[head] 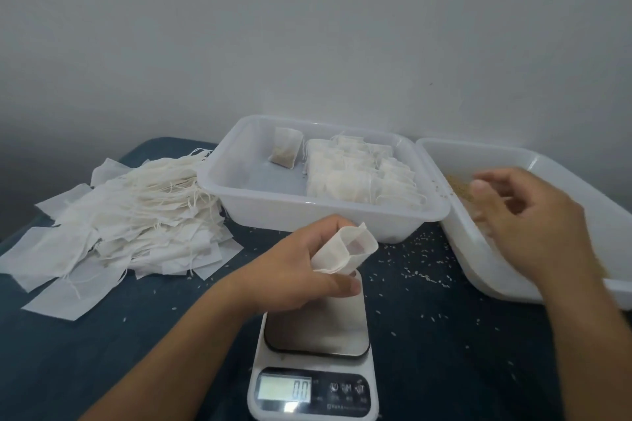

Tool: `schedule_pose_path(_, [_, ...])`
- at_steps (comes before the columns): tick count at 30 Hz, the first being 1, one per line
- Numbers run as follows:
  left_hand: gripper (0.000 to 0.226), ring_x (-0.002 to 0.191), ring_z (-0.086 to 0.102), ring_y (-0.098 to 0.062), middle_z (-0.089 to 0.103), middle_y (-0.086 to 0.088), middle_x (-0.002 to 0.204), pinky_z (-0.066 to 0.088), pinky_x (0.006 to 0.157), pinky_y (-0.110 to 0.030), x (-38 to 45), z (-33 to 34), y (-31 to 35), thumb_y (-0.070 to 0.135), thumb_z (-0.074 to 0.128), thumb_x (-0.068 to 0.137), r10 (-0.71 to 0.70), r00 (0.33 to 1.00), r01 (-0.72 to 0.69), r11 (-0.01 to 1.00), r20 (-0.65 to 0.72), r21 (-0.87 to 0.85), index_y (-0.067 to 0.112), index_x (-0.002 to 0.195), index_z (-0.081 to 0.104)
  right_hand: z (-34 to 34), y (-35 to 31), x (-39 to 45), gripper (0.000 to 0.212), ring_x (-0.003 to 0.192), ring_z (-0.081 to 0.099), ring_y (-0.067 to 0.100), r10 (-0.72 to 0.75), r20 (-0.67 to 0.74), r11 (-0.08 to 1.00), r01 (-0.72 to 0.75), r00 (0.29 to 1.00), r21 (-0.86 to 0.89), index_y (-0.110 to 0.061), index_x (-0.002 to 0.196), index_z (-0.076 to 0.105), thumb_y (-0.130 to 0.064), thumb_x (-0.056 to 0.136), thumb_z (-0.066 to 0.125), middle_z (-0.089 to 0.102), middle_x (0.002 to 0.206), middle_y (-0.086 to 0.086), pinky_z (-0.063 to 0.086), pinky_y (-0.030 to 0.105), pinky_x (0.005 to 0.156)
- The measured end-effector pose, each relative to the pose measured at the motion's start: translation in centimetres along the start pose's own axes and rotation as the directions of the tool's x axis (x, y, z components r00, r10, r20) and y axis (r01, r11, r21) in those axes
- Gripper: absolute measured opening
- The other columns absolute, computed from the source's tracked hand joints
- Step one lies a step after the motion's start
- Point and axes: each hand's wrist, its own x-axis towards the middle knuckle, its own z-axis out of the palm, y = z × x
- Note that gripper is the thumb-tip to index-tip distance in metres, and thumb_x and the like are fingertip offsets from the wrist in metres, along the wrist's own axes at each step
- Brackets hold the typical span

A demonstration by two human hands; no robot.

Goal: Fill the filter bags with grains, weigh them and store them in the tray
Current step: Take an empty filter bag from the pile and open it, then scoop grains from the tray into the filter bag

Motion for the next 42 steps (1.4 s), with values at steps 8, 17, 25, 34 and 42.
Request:
schedule_pose_path(8, [0.035, 0.082, 0.068, -0.01, 0.068, 0.006, 0.092, 0.06, 0.074, -0.029, 1.9, 0.9, -0.5, 0.03, 0.078, 0.08, 0.017, 0.985, -0.03, 0.997, -0.17, -0.071, 0.04, 0.11, 0.064, -0.5, 9.5, 5.2, 0.042, 0.079, 0.066, 0.031, 0.509, 0.427, 0.745, -0.134, 0.747, -0.653, -0.003, 0.084, 0.074, -0.043, 0.095, 0.067, 0.074, 0.09, 0.016, 0.049, 0.04, 0.073])
schedule_pose_path(17, [0.029, 0.081, 0.068, -0.004, 0.072, 0.01, 0.098, 0.06, 0.073, -0.024, 6.7, 4.9, 0.4, 0.036, 0.079, 0.078, -0.05, 0.983, 0.014, 0.981, -0.179, -0.196, 0.042, 0.102, 0.065, 0.9, 9.6, 6.1, 0.046, 0.063, 0.056, 0.018, 0.565, 0.448, 0.639, -0.024, 0.692, -0.769, -0.016, 0.063, 0.063, -0.047, 0.097, 0.056, 0.062, 0.066, -0.001, 0.043, 0.031, 0.062])
schedule_pose_path(25, [0.026, 0.067, 0.063, -0.002, 0.065, 0.02, 0.08, 0.058, 0.068, -0.027, 5.6, 6.6, -1.5, 0.035, 0.079, 0.082, -0.058, 0.992, 0.044, 0.99, -0.109, -0.132, 0.036, 0.1, 0.06, -3.3, 9.3, 8.1, 0.046, 0.087, 0.068, 0.023, 0.599, 0.387, 0.599, -0.072, 0.701, -0.797, -0.006, 0.107, 0.069, -0.049, 0.103, 0.051, 0.072, 0.099, 0.005, 0.054, 0.034, 0.076])
schedule_pose_path(34, [0.044, 0.092, 0.069, -0.015, 0.068, -0.01, 0.113, 0.06, 0.091, -0.053, 5.6, 7.4, -1.4, 0.034, 0.077, 0.071, -0.124, 0.986, 0.091, 0.961, -0.113, -0.263, 0.029, 0.113, 0.064, -8.8, 7.4, 11.1, 0.026, 0.087, 0.069, 0.016, 0.665, 0.374, 0.495, -0.007, 0.647, -0.869, -0.019, 0.102, 0.078, -0.041, 0.097, 0.065, 0.074, 0.093, -0.009, 0.052, 0.026, 0.072])
schedule_pose_path(42, [0.045, 0.109, 0.068, -0.024, 0.066, -0.008, 0.12, 0.061, 0.076, -0.029, 5.7, 7.7, -1.5, 0.03, 0.077, 0.075, -0.14, 0.986, 0.1, 0.933, -0.093, -0.345, 0.028, 0.118, 0.064, -2.4, 10.3, 10.0, 0.04, 0.076, 0.062, 0.021, 0.524, 0.348, 0.692, -0.15, 0.777, -0.706, -0.02, 0.07, 0.074, -0.052, 0.093, 0.069, 0.069, 0.08, -0.001, 0.051, 0.036, 0.072])
